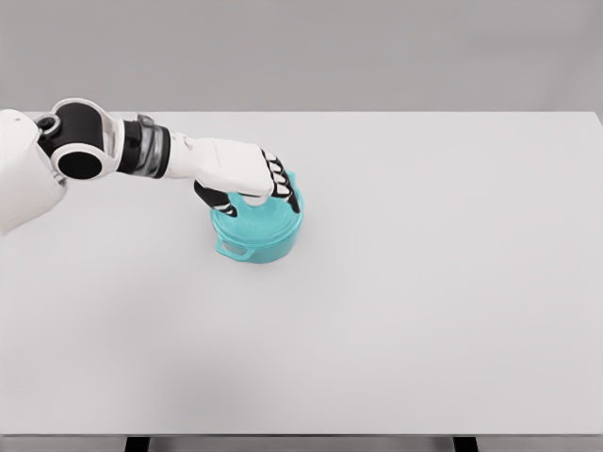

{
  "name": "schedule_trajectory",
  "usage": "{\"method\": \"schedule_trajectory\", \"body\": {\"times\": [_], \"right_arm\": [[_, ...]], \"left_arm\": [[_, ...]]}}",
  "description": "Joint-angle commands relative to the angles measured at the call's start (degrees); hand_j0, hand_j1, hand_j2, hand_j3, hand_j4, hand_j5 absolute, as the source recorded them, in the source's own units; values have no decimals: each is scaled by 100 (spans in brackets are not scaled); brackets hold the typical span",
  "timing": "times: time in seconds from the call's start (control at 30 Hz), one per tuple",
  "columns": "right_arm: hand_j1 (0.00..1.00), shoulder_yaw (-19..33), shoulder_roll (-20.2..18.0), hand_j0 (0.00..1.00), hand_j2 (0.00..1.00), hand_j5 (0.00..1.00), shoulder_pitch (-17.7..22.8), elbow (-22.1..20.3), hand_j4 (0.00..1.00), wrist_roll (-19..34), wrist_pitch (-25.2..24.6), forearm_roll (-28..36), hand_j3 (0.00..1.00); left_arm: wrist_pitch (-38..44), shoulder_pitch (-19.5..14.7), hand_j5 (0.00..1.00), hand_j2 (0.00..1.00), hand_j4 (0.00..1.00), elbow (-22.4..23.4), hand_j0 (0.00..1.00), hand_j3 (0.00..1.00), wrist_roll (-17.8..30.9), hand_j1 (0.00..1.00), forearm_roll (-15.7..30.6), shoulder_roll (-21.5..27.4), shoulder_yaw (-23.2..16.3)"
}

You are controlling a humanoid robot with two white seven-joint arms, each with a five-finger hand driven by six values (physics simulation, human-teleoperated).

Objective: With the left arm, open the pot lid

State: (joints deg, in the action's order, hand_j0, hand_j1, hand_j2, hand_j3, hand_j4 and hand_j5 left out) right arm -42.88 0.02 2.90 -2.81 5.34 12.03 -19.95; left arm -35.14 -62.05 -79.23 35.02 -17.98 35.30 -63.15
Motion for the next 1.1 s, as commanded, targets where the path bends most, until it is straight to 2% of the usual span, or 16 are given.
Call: {"method": "schedule_trajectory", "body": {"times": [0.0,0.13,0.23,0.57,0.63,0.77,0.97,1.07], "right_arm": [[100,-1,-2,100,100,100,0,0,100,3,1,0,100],[100,-1,-2,100,100,100,0,0,100,3,1,0,100],[100,-1,-2,100,100,100,0,0,100,3,1,0,100],[100,-1,-2,100,100,100,0,0,100,3,1,0,100],[100,-1,-2,100,100,100,0,0,100,3,1,0,100],[100,-1,-2,100,100,100,0,0,100,3,1,0,100],[100,-1,-2,100,100,100,0,0,100,3,1,0,100],[100,-1,-2,100,100,100,0,0,100,3,1,0,100]], "left_arm": [[14,0,79,79,79,4,79,79,-2,79,23,-14,-48],[14,0,79,79,79,285,79,79,-2,79,14,-137,-92],[14,-18,80,80,80,435,80,80,-2,80,-170,-164,-110],[14,-18,79,79,79,452,79,79,-2,79,-179,-164,-110],[14,-26,74,74,74,452,74,74,-2,74,-179,-164,-110],[14,-88,73,73,73,443,73,73,-2,73,-170,-164,-92],[14,-97,57,57,57,443,57,57,-2,57,-170,-164,-92],[14,-97,52,52,52,443,52,52,-2,52,-170,-164,-92]]}}
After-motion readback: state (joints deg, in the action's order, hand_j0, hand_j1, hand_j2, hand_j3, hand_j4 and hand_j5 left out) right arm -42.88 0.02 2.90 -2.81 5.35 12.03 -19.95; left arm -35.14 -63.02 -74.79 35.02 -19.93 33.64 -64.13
